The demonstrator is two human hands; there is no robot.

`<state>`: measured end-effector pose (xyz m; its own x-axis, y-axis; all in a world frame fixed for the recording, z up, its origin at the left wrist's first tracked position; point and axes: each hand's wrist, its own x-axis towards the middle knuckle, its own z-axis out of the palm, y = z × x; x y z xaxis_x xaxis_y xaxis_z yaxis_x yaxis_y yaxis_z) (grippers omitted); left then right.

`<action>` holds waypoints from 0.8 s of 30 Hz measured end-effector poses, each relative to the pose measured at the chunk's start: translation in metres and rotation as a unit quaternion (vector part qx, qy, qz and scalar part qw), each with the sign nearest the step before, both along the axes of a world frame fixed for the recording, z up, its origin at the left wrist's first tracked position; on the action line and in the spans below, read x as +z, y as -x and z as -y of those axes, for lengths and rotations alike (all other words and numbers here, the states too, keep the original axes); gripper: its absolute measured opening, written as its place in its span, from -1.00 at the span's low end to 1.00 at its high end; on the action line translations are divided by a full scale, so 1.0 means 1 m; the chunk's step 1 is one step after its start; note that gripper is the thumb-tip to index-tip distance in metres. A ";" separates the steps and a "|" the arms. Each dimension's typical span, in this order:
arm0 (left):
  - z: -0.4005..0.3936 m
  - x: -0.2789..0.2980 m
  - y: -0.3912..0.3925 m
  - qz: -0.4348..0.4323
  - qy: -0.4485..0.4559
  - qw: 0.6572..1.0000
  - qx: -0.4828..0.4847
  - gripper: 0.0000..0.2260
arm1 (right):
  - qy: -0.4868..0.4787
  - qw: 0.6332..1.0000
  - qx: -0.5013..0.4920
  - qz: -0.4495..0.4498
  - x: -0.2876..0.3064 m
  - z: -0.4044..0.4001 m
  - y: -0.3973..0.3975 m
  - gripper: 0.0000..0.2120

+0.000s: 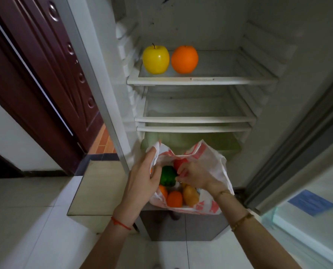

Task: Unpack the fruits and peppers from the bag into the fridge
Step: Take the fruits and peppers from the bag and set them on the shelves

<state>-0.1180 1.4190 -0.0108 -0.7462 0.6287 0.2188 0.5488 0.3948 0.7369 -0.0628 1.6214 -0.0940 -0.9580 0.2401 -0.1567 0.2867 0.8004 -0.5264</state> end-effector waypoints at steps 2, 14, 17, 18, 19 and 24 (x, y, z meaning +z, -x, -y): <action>0.004 -0.002 -0.003 -0.003 0.001 1.000 -0.004 -0.55 | -0.009 0.997 -0.005 0.072 -0.032 0.011 0.001 -0.69; 0.018 -0.006 -0.013 -0.012 -0.015 1.000 0.010 -0.55 | -0.268 0.948 0.073 0.156 -0.116 0.036 0.008 -0.49; 0.018 -0.005 -0.012 -0.010 -0.013 1.000 0.015 -0.54 | -0.234 0.959 0.051 0.150 -0.112 0.036 0.009 -0.48; 0.017 -0.005 -0.011 -0.010 -0.015 1.000 0.013 -0.54 | -0.203 0.968 0.035 0.143 -0.107 0.036 0.010 -0.44; 0.017 -0.004 -0.010 -0.011 -0.016 1.000 0.011 -0.54 | -0.161 0.978 0.013 0.133 -0.100 0.035 0.010 -0.39; 0.010 -0.003 0.000 -0.015 -0.016 1.000 -0.004 -0.50 | 0.065 0.992 -0.077 0.069 -0.043 0.020 0.007 -0.27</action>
<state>-0.1178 1.4086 -0.0136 -0.7343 0.6264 0.2615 0.5740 0.3673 0.7319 -0.0696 1.6017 -0.1373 -0.8789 0.3505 -0.3237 0.4768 0.6690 -0.5702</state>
